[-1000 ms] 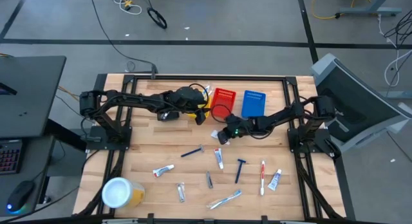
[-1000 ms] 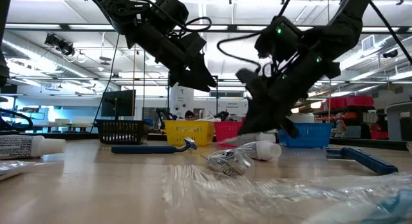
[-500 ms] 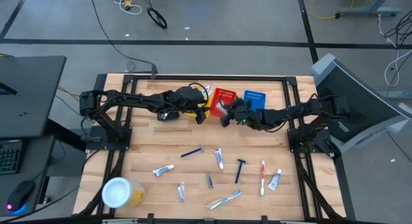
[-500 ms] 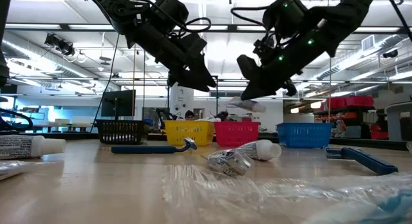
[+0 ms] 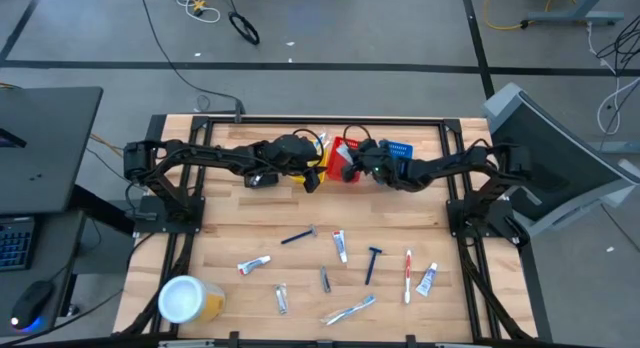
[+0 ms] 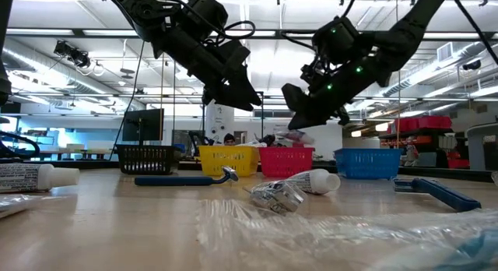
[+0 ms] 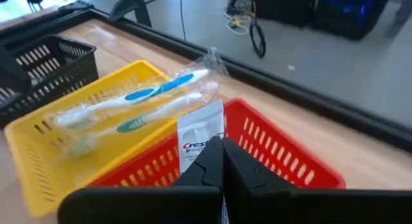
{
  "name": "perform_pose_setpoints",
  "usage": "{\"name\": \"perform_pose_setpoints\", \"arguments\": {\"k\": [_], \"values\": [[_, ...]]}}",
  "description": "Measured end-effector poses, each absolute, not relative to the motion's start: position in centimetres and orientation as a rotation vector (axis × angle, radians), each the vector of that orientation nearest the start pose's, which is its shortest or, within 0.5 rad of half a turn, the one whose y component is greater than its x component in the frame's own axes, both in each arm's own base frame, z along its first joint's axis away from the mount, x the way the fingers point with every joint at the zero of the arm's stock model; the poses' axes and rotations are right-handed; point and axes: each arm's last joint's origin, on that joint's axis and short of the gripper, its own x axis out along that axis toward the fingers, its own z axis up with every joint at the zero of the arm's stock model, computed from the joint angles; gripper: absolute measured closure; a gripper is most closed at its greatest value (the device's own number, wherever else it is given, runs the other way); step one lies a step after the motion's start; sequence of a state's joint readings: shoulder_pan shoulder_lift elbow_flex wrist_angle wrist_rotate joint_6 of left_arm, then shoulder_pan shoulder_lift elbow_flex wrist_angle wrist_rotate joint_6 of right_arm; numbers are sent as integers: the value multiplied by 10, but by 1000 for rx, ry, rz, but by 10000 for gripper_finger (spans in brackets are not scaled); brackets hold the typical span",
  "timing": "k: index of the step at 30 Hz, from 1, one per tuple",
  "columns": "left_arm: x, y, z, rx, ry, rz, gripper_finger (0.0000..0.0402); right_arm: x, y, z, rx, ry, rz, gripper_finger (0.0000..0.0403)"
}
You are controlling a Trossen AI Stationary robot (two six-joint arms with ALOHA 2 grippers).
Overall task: Pick & Place Travel size toiletries
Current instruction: Put the white toothpaste into the red bin, then put the blue razor into the blue bin
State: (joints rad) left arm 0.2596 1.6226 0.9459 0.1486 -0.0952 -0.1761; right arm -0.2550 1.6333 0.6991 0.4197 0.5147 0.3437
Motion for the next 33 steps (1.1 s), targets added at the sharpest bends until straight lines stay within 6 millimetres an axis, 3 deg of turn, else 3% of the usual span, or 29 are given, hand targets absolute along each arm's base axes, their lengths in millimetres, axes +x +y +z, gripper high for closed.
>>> {"name": "perform_pose_setpoints", "arguments": {"k": [5,10,21,27,33], "values": [[333,91,212,-214,498,392,208,296,-106,157,161,427,-821,401],[333,91,212,-214,498,392,208,292,-119,156,196,440,-750,380],[333,91,212,-217,497,393,208,287,-130,156,188,444,-790,342],[334,91,212,-217,498,390,208,295,-116,159,203,422,-662,341],[334,86,211,-226,513,347,209,304,-83,168,189,406,-511,340]]}}
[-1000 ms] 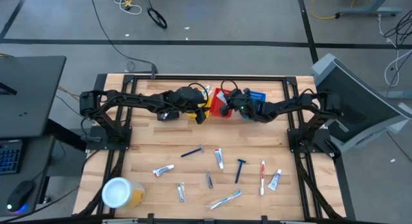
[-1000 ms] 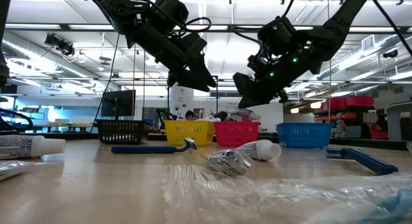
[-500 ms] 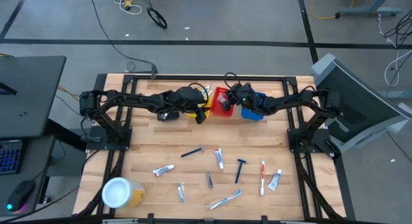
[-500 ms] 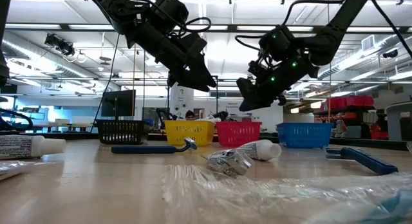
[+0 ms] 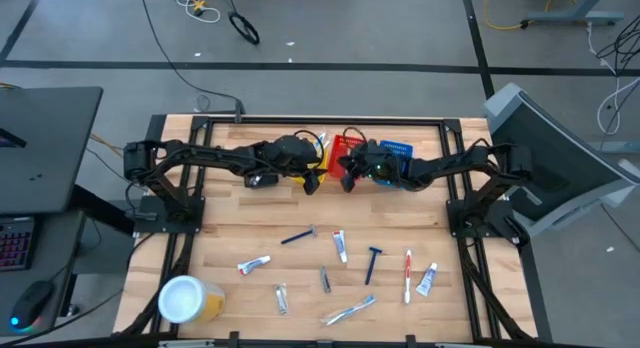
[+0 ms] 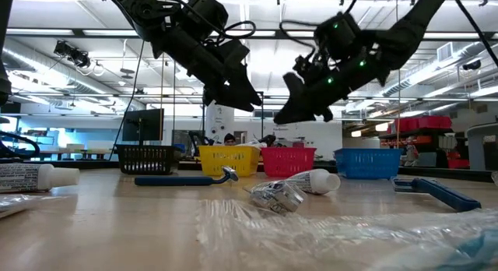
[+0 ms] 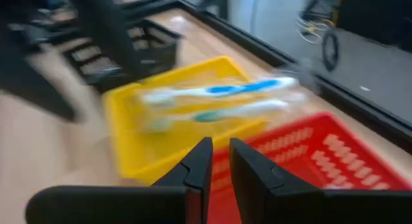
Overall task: Pick & Place Travel size toiletries
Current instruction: Put the blue razor into the blue bin
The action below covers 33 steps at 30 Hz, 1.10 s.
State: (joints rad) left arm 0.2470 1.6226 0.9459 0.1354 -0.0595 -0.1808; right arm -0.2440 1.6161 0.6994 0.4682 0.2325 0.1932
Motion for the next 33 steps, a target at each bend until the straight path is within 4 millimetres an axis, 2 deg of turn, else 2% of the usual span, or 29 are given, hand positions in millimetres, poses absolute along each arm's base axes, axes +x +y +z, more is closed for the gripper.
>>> {"name": "perform_pose_setpoints", "arguments": {"k": [7,14,21,28,33], "values": [[331,69,200,-260,655,221,226,310,-42,170,166,428,-364,340],[324,35,188,-271,843,112,239,308,-14,161,188,549,-236,340],[321,-1,184,-228,925,44,244,308,-4,160,173,559,-221,340],[319,-26,183,-208,934,-5,244,307,-3,159,168,563,-228,340],[318,-43,183,-150,930,4,244,307,11,159,207,565,-197,340]]}}
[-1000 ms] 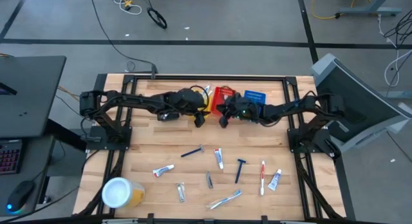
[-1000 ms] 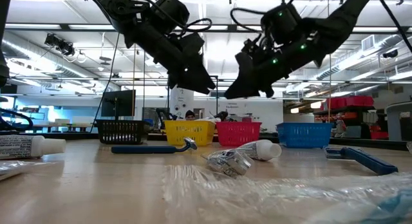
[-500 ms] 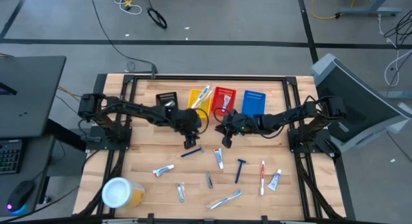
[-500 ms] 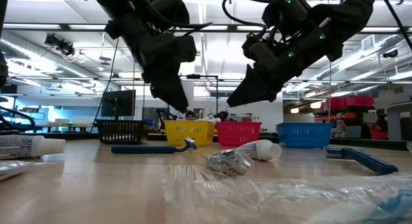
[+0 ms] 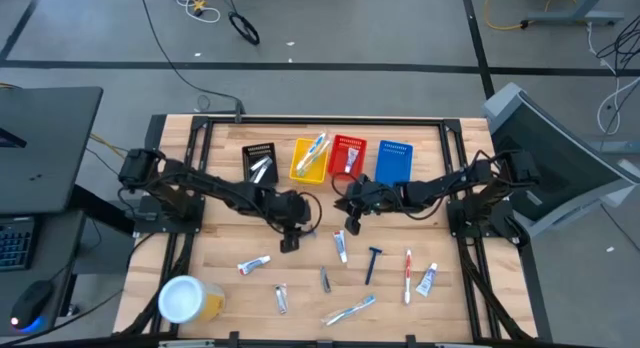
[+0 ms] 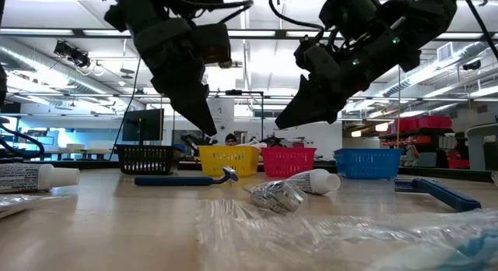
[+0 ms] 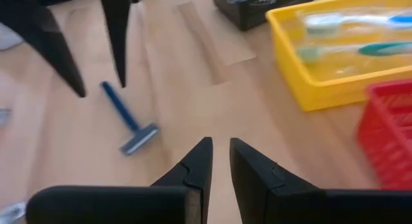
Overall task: Pick & Place Travel size toiletries
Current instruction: Put the blue razor into the blue bin
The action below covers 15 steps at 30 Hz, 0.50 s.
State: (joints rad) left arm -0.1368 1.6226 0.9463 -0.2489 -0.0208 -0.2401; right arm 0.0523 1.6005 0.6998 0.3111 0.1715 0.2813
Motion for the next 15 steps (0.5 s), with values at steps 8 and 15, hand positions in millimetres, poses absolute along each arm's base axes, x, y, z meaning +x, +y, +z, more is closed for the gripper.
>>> {"name": "perform_pose_setpoints", "arguments": {"k": [8,15], "values": [[311,-70,179,-117,905,51,244,303,56,160,248,569,-47,340],[289,-78,150,-132,924,146,244,296,87,164,191,501,-94,340]]}}
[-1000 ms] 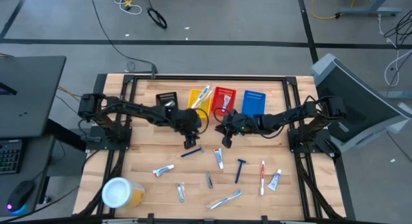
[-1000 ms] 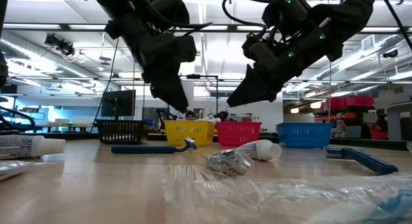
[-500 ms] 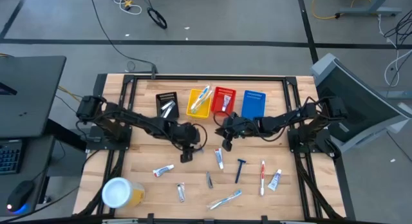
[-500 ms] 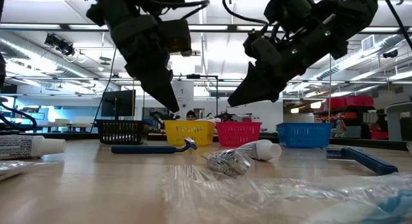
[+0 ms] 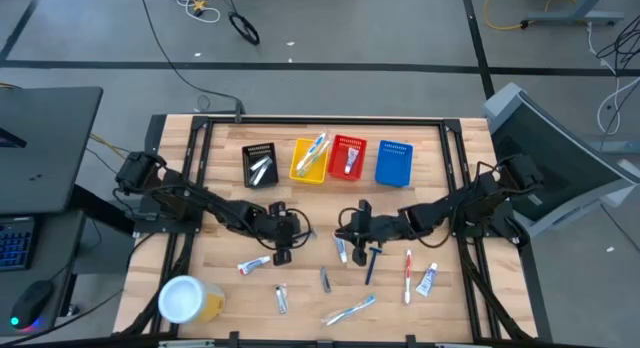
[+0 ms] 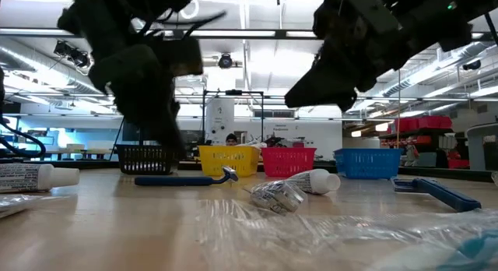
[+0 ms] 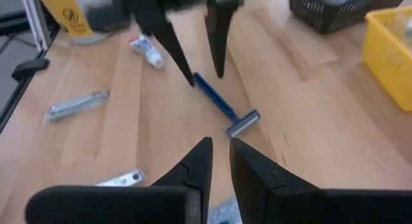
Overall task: Pick & Place Travel size toiletries
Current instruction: Put the blue razor into the blue bin
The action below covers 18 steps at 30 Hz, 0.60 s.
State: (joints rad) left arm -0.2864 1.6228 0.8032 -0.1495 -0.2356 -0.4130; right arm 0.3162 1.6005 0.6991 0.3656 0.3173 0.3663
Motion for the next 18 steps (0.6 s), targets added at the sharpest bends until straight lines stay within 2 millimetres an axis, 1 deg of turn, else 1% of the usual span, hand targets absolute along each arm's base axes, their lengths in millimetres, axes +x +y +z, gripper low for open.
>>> {"name": "perform_pose_setpoints", "arguments": {"k": [4,8,11,14,18], "values": [[281,-77,137,-198,884,163,244,294,96,166,174,458,-138,340],[272,-74,124,-217,858,160,245,293,97,167,177,441,-177,340],[265,-72,117,-212,861,159,253,293,97,167,176,441,-177,340],[260,-70,112,-204,850,168,272,293,97,167,172,441,-177,340],[259,-69,111,-200,850,174,312,293,97,167,169,442,-177,340]]}}
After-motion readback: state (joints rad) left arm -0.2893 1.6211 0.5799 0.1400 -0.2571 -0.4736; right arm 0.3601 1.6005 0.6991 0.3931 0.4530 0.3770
